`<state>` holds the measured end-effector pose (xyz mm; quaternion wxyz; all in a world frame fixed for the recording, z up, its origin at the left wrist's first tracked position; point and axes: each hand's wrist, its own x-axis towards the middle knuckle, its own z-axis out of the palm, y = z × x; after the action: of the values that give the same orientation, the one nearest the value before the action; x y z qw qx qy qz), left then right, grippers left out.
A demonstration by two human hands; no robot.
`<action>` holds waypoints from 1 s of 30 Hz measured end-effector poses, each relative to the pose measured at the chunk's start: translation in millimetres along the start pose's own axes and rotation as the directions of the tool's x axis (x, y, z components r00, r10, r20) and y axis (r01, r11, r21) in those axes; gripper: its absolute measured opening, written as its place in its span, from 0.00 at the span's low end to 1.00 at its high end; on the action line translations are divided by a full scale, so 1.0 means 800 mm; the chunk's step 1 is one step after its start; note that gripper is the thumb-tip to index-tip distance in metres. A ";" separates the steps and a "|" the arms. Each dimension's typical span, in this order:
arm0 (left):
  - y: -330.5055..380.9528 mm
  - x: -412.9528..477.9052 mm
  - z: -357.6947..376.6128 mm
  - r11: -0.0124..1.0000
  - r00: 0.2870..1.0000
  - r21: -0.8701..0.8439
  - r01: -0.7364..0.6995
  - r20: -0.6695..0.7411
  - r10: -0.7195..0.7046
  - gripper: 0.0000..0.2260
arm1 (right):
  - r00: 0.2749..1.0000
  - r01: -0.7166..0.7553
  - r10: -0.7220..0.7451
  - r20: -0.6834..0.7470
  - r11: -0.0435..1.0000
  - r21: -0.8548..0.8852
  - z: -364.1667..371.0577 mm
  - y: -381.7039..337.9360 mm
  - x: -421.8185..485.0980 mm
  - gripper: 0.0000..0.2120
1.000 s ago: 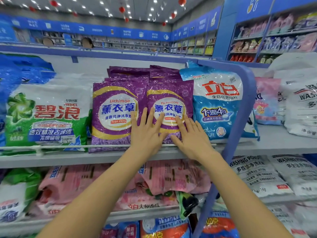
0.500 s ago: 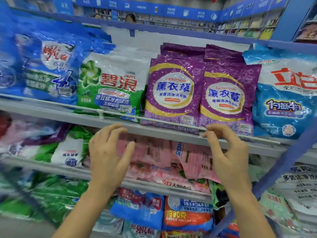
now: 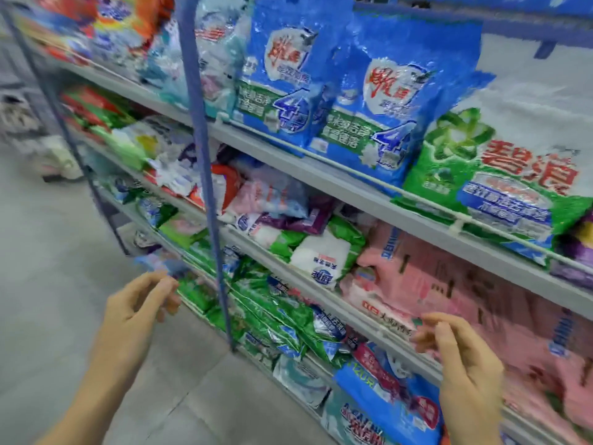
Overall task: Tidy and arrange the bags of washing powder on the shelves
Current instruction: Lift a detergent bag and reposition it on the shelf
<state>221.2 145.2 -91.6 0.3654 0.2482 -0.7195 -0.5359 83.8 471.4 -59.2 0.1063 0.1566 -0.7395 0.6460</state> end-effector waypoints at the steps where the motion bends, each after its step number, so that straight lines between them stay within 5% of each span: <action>1: -0.008 0.008 -0.020 1.000 1.000 -0.001 0.008 -0.004 -0.008 0.12 | 1.000 -0.020 0.020 0.005 0.999 0.025 0.025 0.003 0.001 0.12; 11: -0.076 0.082 -0.147 0.995 0.991 0.002 0.096 -0.089 -0.096 0.12 | 0.983 -0.175 0.168 0.068 0.979 0.106 0.213 0.040 0.012 0.15; 16: -0.102 0.118 -0.145 0.989 0.984 -0.013 0.148 -0.097 -0.149 0.10 | 0.976 -0.181 0.182 0.116 0.983 -0.022 0.263 0.052 0.045 0.13; 20: -0.111 0.148 -0.121 0.987 0.987 0.001 0.161 -0.031 -0.161 0.11 | 0.980 -0.071 0.119 0.157 0.957 -0.281 0.287 0.073 0.093 0.07; 24: -0.116 0.180 -0.094 0.985 0.986 0.038 0.166 0.009 -0.167 0.12 | 0.983 0.048 0.051 0.176 0.854 -0.518 0.306 0.098 0.146 0.03; 30: -0.127 0.222 -0.040 0.982 0.976 0.065 0.177 0.113 -0.184 0.12 | 0.947 0.270 0.007 0.320 0.519 -0.811 0.303 0.141 0.196 0.23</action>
<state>134.9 -37.4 -137.2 0.2650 0.2903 -0.7287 -0.5608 -92.3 230.2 -141.4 0.1107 0.2321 -0.9519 0.1667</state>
